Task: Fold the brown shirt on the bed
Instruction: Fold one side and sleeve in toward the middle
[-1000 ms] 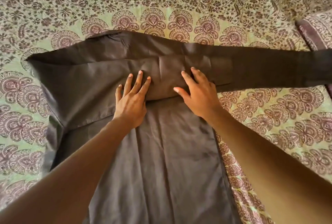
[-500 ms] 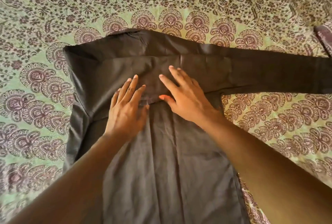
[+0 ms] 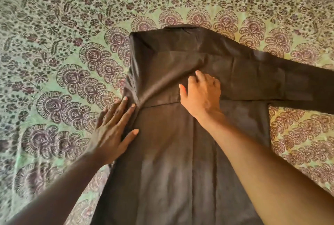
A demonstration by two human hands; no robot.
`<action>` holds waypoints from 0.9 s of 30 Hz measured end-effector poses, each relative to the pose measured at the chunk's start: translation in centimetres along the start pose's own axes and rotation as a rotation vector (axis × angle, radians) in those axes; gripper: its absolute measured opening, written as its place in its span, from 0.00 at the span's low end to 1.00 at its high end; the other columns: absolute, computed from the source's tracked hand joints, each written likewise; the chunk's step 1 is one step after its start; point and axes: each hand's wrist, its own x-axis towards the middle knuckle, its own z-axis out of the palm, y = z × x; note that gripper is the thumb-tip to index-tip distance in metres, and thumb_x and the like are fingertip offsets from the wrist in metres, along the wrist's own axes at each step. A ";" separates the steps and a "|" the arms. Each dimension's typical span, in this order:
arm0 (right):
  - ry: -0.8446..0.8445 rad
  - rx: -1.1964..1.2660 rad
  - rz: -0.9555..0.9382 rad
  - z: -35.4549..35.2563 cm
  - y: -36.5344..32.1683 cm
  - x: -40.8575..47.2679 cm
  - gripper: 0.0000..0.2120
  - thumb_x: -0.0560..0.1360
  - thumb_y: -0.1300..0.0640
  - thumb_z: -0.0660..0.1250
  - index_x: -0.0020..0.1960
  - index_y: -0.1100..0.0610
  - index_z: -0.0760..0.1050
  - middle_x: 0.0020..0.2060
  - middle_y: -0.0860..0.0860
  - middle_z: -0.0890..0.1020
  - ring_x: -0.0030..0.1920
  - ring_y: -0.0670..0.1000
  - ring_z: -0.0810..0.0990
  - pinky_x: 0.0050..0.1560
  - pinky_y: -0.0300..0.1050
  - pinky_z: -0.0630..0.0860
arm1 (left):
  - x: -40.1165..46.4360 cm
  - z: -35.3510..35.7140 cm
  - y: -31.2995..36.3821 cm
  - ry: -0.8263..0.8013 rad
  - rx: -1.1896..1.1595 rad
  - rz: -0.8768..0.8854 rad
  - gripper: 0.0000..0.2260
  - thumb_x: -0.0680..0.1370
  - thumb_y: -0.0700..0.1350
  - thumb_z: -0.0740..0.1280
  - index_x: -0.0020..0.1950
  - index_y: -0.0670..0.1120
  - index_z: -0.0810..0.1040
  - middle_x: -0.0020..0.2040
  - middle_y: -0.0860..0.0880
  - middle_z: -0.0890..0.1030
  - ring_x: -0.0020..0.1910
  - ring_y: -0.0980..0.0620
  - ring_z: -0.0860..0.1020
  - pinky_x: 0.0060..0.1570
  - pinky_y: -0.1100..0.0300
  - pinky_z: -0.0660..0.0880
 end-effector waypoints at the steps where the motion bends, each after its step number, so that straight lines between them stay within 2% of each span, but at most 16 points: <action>1: 0.083 0.028 -0.093 -0.1 -1.4 0.2 0.17 0.76 0.46 0.64 0.51 0.59 0.81 0.55 0.58 0.83 0.53 0.63 0.81 0.54 0.59 0.73 | -0.2 0.2 0.1 -0.011 0.025 0.001 0.35 0.82 0.67 0.52 0.85 0.53 0.55 0.86 0.51 0.49 0.85 0.46 0.51 0.80 0.39 0.57; 4: 0.193 0.163 -0.279 -0.1 -6.2 1.6 0.13 0.75 0.48 0.67 0.51 0.58 0.79 0.51 0.56 0.81 0.50 0.62 0.80 0.46 0.57 0.75 | 0.0 0.7 -0.1 -0.015 0.091 -0.010 0.36 0.81 0.69 0.52 0.86 0.54 0.52 0.86 0.51 0.47 0.85 0.46 0.51 0.79 0.40 0.57; 7: 0.189 0.311 -0.187 -0.4 -10.5 4.7 0.22 0.76 0.43 0.68 0.62 0.58 0.78 0.57 0.57 0.80 0.57 0.62 0.79 0.49 0.60 0.77 | 0.0 1.1 -0.3 -0.005 0.091 -0.019 0.37 0.80 0.70 0.53 0.86 0.56 0.51 0.86 0.51 0.47 0.85 0.46 0.53 0.79 0.41 0.57; 9: 0.045 0.362 -0.062 -1.0 -12.7 7.2 0.31 0.77 0.38 0.67 0.73 0.55 0.70 0.66 0.56 0.76 0.67 0.61 0.74 0.58 0.61 0.74 | 0.0 1.1 -0.4 -0.008 0.076 -0.015 0.37 0.80 0.70 0.53 0.86 0.56 0.51 0.86 0.52 0.46 0.85 0.46 0.53 0.79 0.42 0.56; 11: -0.122 0.420 0.039 -1.2 -14.1 9.8 0.37 0.77 0.37 0.68 0.78 0.54 0.63 0.72 0.54 0.72 0.73 0.59 0.69 0.64 0.63 0.69 | 0.0 1.0 -0.6 -0.021 0.065 -0.011 0.37 0.80 0.70 0.54 0.85 0.57 0.50 0.86 0.52 0.45 0.85 0.46 0.52 0.79 0.42 0.55; 13: -0.209 0.545 0.159 -0.9 -14.7 12.1 0.32 0.75 0.41 0.72 0.73 0.55 0.68 0.69 0.54 0.74 0.72 0.58 0.71 0.64 0.64 0.69 | 0.0 0.9 -0.7 -0.028 0.048 -0.016 0.38 0.79 0.70 0.55 0.85 0.57 0.50 0.86 0.52 0.45 0.85 0.46 0.52 0.79 0.42 0.56; 15: -0.200 0.635 0.275 -0.7 -14.6 14.1 0.16 0.74 0.46 0.75 0.53 0.55 0.76 0.59 0.55 0.79 0.64 0.60 0.77 0.61 0.62 0.74 | 0.0 0.9 -0.8 -0.025 0.028 -0.015 0.38 0.79 0.70 0.56 0.85 0.57 0.51 0.86 0.52 0.46 0.85 0.47 0.53 0.79 0.42 0.56; 16: -0.197 0.648 0.303 -0.7 -14.3 14.9 0.14 0.73 0.47 0.76 0.43 0.54 0.73 0.53 0.54 0.80 0.60 0.60 0.79 0.58 0.60 0.75 | 0.0 0.9 -0.9 -0.019 0.011 -0.014 0.38 0.79 0.69 0.57 0.85 0.57 0.52 0.86 0.52 0.47 0.85 0.46 0.53 0.79 0.42 0.56; 18: -0.239 0.661 0.310 -0.7 -13.8 15.9 0.20 0.74 0.49 0.76 0.36 0.52 0.65 0.43 0.51 0.76 0.53 0.58 0.79 0.54 0.56 0.73 | -0.1 0.9 -1.1 -0.007 -0.006 -0.015 0.38 0.78 0.69 0.59 0.85 0.56 0.53 0.86 0.52 0.48 0.84 0.47 0.54 0.79 0.43 0.57; 20: -0.270 0.614 0.311 -0.4 -13.0 16.0 0.21 0.73 0.48 0.77 0.36 0.53 0.65 0.38 0.49 0.74 0.49 0.57 0.78 0.52 0.53 0.73 | -0.2 0.9 -1.0 -0.003 0.001 -0.017 0.39 0.78 0.68 0.60 0.85 0.55 0.54 0.86 0.52 0.48 0.84 0.47 0.54 0.79 0.44 0.56; 21: -0.285 0.571 0.306 0.0 -12.8 15.8 0.21 0.73 0.48 0.77 0.37 0.53 0.66 0.40 0.50 0.76 0.50 0.57 0.79 0.52 0.54 0.74 | -0.2 0.9 -1.0 0.001 0.004 -0.019 0.39 0.78 0.68 0.61 0.85 0.55 0.55 0.86 0.52 0.48 0.85 0.48 0.54 0.79 0.44 0.56; 23: -0.295 0.487 0.286 0.8 -12.7 15.4 0.16 0.74 0.47 0.76 0.44 0.54 0.72 0.50 0.54 0.81 0.59 0.60 0.79 0.57 0.56 0.75 | 0.0 0.9 -1.0 -0.003 0.007 -0.022 0.39 0.77 0.68 0.61 0.85 0.55 0.55 0.86 0.52 0.48 0.85 0.48 0.54 0.79 0.44 0.56; 25: -0.297 0.465 0.281 0.9 -13.0 15.2 0.17 0.77 0.46 0.74 0.58 0.55 0.75 0.60 0.54 0.81 0.67 0.60 0.76 0.64 0.58 0.73 | 0.1 0.9 -0.9 -0.005 0.004 -0.025 0.39 0.77 0.68 0.61 0.85 0.55 0.55 0.86 0.52 0.48 0.84 0.48 0.54 0.79 0.44 0.56; 27: -0.304 0.507 0.269 0.4 -13.3 15.0 0.19 0.78 0.42 0.70 0.60 0.54 0.74 0.60 0.52 0.80 0.67 0.60 0.75 0.63 0.58 0.70 | 0.0 0.8 -0.9 -0.011 0.002 -0.031 0.39 0.77 0.68 0.61 0.85 0.55 0.56 0.86 0.53 0.48 0.84 0.48 0.54 0.79 0.44 0.56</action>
